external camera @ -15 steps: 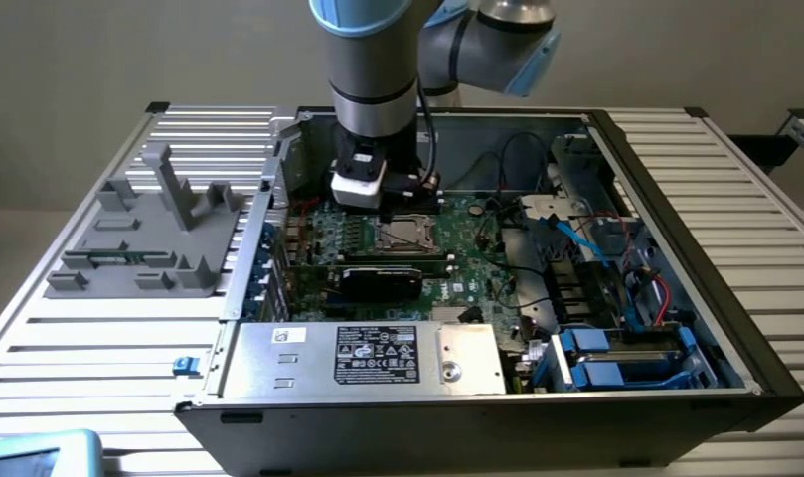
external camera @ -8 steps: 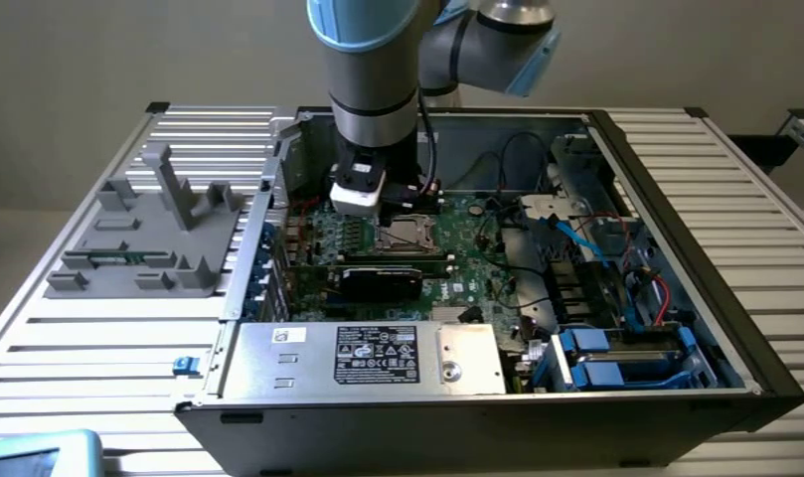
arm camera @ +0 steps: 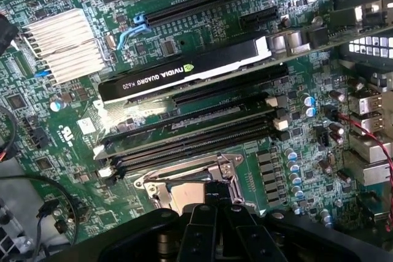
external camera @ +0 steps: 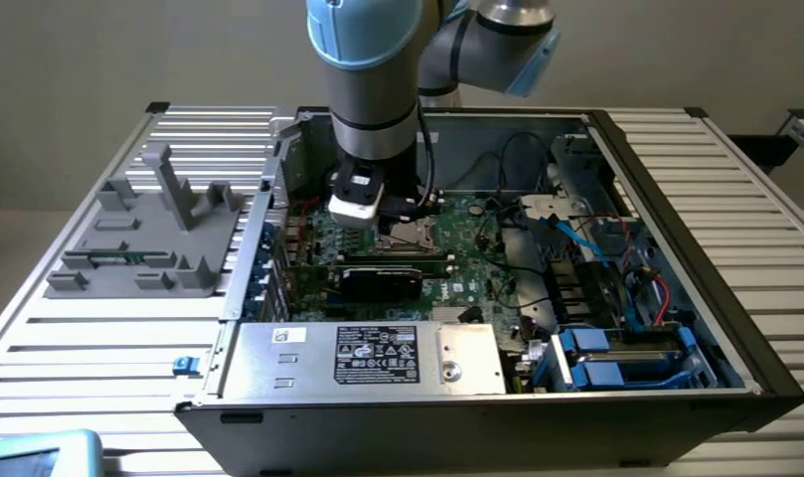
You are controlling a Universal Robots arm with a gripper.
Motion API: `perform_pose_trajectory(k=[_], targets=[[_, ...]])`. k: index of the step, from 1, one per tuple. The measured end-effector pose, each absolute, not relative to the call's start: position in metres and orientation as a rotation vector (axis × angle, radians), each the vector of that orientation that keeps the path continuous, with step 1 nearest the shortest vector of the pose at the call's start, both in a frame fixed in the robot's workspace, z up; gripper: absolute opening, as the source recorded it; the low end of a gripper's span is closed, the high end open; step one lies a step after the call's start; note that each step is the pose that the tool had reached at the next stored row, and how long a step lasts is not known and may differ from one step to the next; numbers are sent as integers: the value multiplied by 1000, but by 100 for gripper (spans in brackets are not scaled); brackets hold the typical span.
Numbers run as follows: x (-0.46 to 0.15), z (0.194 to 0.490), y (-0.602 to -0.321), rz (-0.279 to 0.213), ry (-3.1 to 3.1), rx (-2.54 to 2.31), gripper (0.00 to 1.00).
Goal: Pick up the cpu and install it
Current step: 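Install the second cpu locking lever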
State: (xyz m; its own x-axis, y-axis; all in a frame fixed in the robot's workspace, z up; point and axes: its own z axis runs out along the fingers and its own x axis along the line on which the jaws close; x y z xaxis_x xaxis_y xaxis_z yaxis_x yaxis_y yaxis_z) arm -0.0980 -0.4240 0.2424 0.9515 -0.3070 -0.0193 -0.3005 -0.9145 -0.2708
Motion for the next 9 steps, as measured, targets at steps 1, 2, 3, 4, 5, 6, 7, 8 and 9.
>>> perform_pose_trajectory(k=[1, 2, 3, 4, 5, 6, 7, 8, 9], targets=[[-98, 242, -426, -31, 450, -2832, 11], [-98, 242, -428, -28, 451, -2831, 11], [-98, 241, -428, -27, 452, -2831, 11], [-98, 240, -428, -26, 453, -2830, 11], [-99, 239, -429, -24, 455, -2829, 11], [-99, 239, -429, -23, 456, -2827, 11], [-100, 238, -429, -22, 457, -2825, 11], [-101, 237, -429, -22, 458, -2825, 11], [-103, 235, -429, -21, 459, -2824, 11]])
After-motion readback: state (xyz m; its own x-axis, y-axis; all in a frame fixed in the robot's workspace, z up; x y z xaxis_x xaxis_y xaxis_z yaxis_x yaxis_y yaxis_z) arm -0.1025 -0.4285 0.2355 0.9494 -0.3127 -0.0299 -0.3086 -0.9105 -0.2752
